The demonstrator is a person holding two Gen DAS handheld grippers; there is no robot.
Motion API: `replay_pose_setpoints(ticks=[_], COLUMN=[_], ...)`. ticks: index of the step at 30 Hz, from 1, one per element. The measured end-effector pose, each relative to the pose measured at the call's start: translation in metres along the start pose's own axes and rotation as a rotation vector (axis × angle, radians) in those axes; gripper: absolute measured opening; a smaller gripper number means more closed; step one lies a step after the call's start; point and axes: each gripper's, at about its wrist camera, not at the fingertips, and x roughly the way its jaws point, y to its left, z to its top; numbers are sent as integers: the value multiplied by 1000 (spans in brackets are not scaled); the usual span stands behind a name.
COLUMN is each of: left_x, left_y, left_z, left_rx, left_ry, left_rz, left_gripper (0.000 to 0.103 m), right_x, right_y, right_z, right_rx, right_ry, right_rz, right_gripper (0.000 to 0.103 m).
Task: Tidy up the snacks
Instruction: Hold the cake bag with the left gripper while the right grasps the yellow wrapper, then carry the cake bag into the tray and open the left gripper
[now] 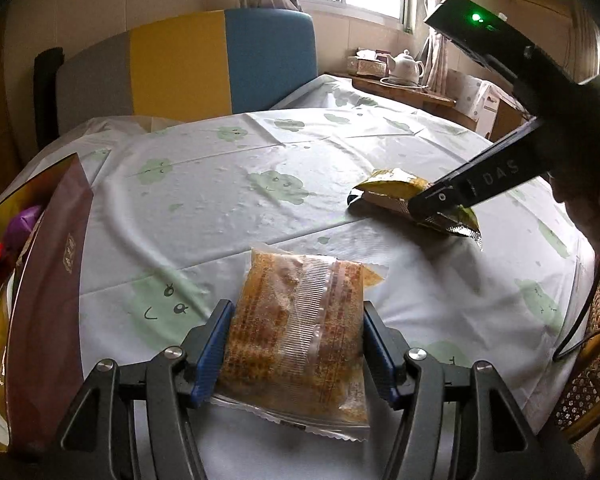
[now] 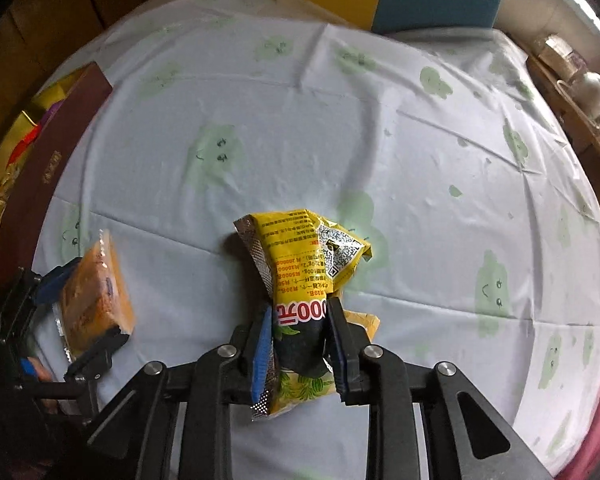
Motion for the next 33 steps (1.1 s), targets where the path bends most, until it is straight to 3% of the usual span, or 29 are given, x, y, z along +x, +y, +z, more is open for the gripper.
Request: replay_pose_setpoints(ticks=[4,6,8,11,13,14,15,16,22,27,33], left_x=[-1,0,1,1,2,2,3,3,4,4,4], left_y=[-6,-7,-8,-12,-13,-14,-14,-15,-16,-16,-16], left_z=[0,0,1,2,3,3,3,4,4,5,4], left_rx=[12,12,14,16,13,13,14,12,5,4,5], left_ry=[2,4,8,12,14,14,14,15,16,16,13], left_rz=[21,27,34,44,53,57,62,64,63,65,65], left_gripper=[63,63,63,63,63,63,63,63,63,63,63], right_x=[0,0,-3,-4,0,2,5,8,7,14,14], right_y=[-5,-8,-11,-4,-1,3,7,11,24,25,26], right_z=[2,6,7,9,11,11,10,9,3,0,-2], right_rx=[11,38,45,46,27,9,-19,-35,-87,-91,-96], right_ry=[-32,-37,-55,-53,-56,-55,-47,-37,-41,-3,-17], right_rz=[-19,-10,0,0,-7,-15,-27,-40,-70,-71,-83], right_gripper=[38,60,60,69,69,63,32,26,28,37,37])
